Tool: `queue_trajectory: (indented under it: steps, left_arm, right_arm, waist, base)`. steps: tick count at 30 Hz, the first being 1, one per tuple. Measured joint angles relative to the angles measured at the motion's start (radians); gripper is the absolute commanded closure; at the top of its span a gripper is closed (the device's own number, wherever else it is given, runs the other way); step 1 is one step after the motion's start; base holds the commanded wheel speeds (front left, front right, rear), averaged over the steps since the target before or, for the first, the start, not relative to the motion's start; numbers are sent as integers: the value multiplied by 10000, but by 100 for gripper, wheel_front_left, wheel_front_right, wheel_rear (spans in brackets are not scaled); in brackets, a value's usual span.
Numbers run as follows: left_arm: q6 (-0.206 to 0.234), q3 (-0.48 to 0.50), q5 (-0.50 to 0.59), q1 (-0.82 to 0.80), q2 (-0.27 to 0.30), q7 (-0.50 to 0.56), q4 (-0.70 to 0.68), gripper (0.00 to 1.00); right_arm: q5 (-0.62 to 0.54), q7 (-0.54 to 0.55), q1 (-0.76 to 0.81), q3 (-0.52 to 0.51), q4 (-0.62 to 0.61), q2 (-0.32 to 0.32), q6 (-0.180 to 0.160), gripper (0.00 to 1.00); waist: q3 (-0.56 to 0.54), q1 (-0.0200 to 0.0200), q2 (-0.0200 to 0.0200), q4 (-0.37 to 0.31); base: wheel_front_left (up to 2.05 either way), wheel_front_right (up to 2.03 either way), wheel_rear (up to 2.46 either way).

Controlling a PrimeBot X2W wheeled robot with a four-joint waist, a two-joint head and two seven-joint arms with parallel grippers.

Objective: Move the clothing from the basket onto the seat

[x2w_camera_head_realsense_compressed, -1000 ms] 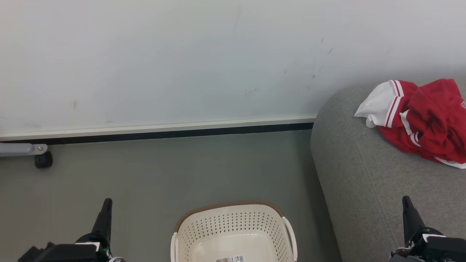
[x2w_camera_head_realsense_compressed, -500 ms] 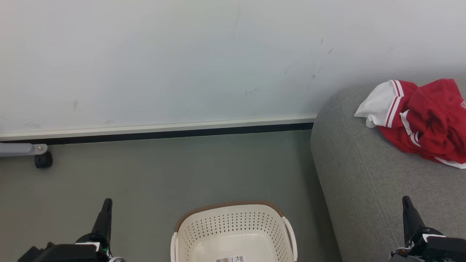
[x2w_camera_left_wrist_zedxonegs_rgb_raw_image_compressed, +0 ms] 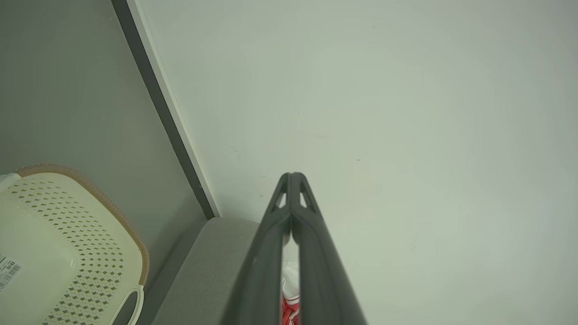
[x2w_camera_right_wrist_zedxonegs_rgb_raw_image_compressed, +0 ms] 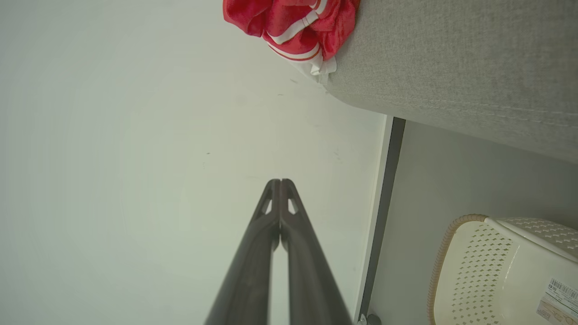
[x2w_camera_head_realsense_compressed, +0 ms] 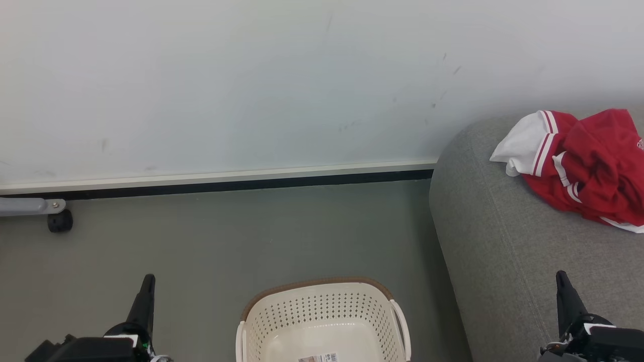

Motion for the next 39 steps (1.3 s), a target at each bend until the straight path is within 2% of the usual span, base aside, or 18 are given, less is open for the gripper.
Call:
queue_trajectory:
  steps: [39]
  left_arm:
    - [0,0,0,0,0,0,2,100]
  right_arm:
    - [10,0,0,0,-2,0,0,100]
  waist:
    - [1,0,0,0]
  base:
    - [0,0,0]
